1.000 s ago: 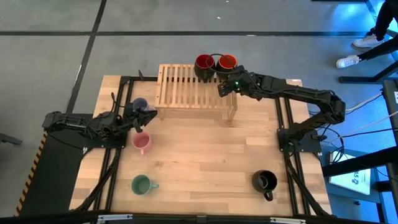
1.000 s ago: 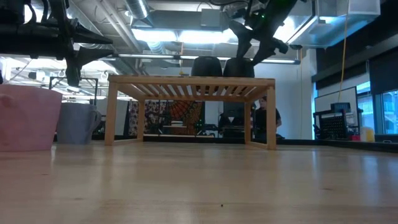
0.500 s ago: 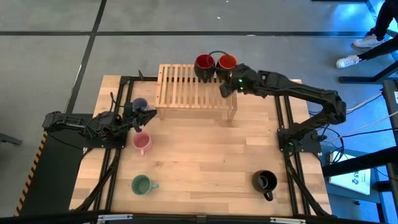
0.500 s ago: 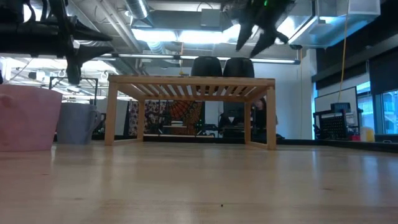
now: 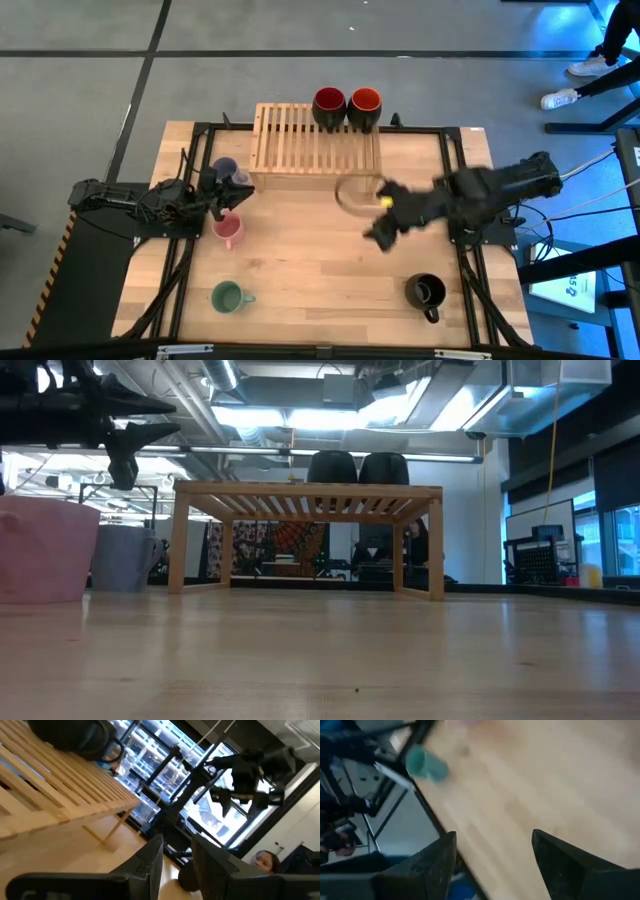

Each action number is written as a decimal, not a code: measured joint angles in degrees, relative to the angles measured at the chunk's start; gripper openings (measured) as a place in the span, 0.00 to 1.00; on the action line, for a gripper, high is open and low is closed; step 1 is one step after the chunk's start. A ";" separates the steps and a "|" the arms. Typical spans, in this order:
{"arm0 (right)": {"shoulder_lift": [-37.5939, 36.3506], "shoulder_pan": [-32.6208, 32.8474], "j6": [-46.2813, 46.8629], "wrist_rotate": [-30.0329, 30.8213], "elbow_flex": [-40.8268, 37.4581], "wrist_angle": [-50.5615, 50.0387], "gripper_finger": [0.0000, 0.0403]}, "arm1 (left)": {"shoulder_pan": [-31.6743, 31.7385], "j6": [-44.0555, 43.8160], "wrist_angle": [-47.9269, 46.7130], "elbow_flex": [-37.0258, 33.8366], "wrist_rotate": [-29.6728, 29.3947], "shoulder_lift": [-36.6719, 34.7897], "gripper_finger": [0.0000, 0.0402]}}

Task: Place coffee mugs
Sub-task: Put the black mugs on the shelf

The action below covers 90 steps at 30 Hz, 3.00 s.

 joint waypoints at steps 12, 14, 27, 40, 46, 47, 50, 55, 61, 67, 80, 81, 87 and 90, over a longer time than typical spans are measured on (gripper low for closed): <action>0.07 23.00 41.28 -0.64 -10.27 -0.22 0.62 | 0.00 -0.19 -2.83 0.00 1.18 0.00 0.24; 0.05 25.32 45.98 -2.97 -12.17 -0.21 0.62 | 0.00 -0.19 -2.83 0.00 1.18 0.02 0.24; 0.13 37.12 63.54 -8.98 -25.26 4.76 0.62 | 0.00 -0.28 -2.83 0.00 1.16 0.02 0.24; 10.38 45.31 65.02 -4.71 -25.51 6.52 0.62 | 0.00 -1.14 -2.79 0.00 -2.20 0.02 0.24; 14.49 46.98 64.55 -0.44 -25.51 6.33 0.62 | 0.00 -5.18 -2.54 0.00 -6.41 0.02 0.24; 15.37 47.00 64.53 -0.40 -25.51 6.23 0.62 | 0.00 -5.17 -2.19 0.00 -6.58 0.02 0.24; 17.16 46.86 64.37 0.17 -25.51 5.73 0.62 | 0.00 -5.17 -1.61 0.00 -8.31 0.00 0.24; 17.82 46.30 64.14 2.03 -25.47 4.61 0.62 | 0.00 -5.15 -1.68 0.00 -10.73 0.02 0.24; 17.82 45.63 63.69 2.15 -25.49 1.80 0.59 | 0.00 -4.88 -1.75 0.00 -12.94 0.01 0.24; 17.82 45.65 63.51 2.03 -25.49 2.49 0.35 | 0.00 -4.74 -1.80 0.00 -12.92 0.01 0.24; 17.86 43.08 61.32 3.12 -21.82 -2.07 0.11 | 0.00 -4.78 -1.83 0.00 -12.87 0.02 0.24; 17.86 42.18 60.53 3.76 -20.76 -3.24 0.11 | 0.00 -4.78 -1.85 0.00 -12.85 0.00 0.24; 17.81 33.21 50.56 8.97 -13.19 -9.82 0.11 | 0.00 -4.81 -1.84 0.00 -12.52 0.01 0.24; 17.82 26.83 44.14 11.30 -9.44 -10.89 0.11 | 0.00 -4.87 -1.83 0.00 -12.11 0.01 0.24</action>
